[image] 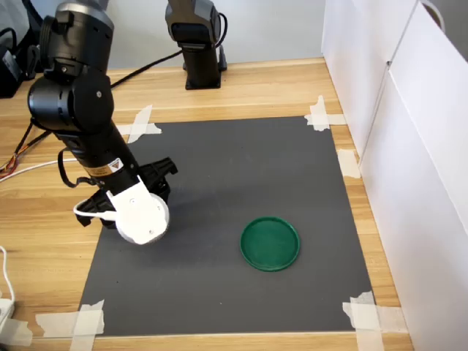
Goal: Grasp a white terminal and put it in the green lid.
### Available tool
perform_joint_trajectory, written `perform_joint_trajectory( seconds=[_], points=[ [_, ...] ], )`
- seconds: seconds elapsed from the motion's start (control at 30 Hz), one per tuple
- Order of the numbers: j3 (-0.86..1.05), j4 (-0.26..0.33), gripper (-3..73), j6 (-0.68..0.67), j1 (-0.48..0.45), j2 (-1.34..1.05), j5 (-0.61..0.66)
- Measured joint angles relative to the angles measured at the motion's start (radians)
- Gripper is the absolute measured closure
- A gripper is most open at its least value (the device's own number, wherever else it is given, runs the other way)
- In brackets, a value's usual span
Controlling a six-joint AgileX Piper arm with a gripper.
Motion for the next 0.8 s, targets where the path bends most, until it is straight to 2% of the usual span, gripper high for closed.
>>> perform_joint_trajectory(
  seconds=[0.1,0.23,0.47,0.8],
  points=[
    [0.0,0.0,10.7,0.0,0.0,0.0,0.0],
    [0.0,0.0,16.9,0.0,0.0,0.0,0.0],
    [0.0,0.0,36.8,0.011,0.0,0.0,-0.001],
    [0.0,0.001,37.7,0.012,0.0,-0.011,0.051]
  ],
)
